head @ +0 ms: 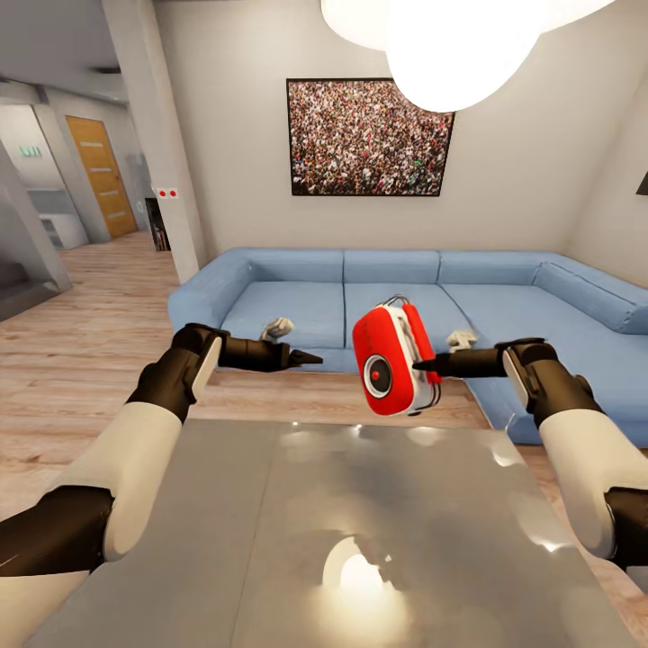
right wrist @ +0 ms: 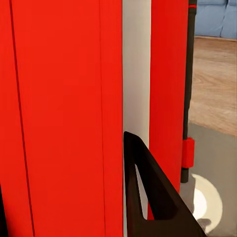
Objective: Turn on the radio receiver that's on the table in the living room.
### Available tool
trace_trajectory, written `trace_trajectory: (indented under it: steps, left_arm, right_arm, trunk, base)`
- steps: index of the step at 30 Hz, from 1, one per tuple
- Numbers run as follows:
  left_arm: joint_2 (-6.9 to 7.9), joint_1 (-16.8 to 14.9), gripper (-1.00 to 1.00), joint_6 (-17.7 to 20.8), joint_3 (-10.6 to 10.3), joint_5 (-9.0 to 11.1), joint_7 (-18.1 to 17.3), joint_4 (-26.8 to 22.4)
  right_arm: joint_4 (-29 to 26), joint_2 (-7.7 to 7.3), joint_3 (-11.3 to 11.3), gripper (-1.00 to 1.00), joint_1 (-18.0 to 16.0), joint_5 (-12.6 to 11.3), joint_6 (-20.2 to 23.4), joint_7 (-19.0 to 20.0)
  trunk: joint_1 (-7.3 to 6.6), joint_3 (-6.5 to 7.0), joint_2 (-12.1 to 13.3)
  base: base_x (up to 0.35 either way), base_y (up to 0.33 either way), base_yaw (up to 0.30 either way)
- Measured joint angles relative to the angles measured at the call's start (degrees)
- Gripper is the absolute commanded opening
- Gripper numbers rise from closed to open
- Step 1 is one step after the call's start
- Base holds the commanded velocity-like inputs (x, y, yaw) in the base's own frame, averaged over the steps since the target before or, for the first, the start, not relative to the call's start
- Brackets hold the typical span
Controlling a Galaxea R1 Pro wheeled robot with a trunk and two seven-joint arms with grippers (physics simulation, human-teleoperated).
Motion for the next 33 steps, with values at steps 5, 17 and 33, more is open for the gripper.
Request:
trace_trajectory:
  steps: [5, 17, 33]
  left_arm:
    - [0.13, 0.03, 1.0, 0.17, -0.04, -0.01, 0.0, -0.58]
    - [0.42, 0.02, 1.0, 0.23, -0.07, -0.02, 0.0, -0.71]
    - [-0.05, 0.03, 1.0, 0.23, -0.44, 0.21, -0.07, -0.27]
  right_arm:
    - [0.39, 0.06, 1.29, -1.0, -0.01, 0.09, -0.13, -0.01]
    - [0.49, 0.0, 1.73, -1.0, 0.0, 0.09, -0.11, 2.06]
    - [0.24, 0.05, 1.63, -1.0, -0.01, 0.16, -0.05, 2.73]
  trunk:
    - [0.0, 0.0, 0.0]
    - [0.0, 0.0, 0.0]
    - [0.0, 0.0, 0.0]
  base:
    - [0.0, 0.0, 0.0]
    - [0.0, 0.0, 0.0]
    - [0.0, 0.0, 0.0]
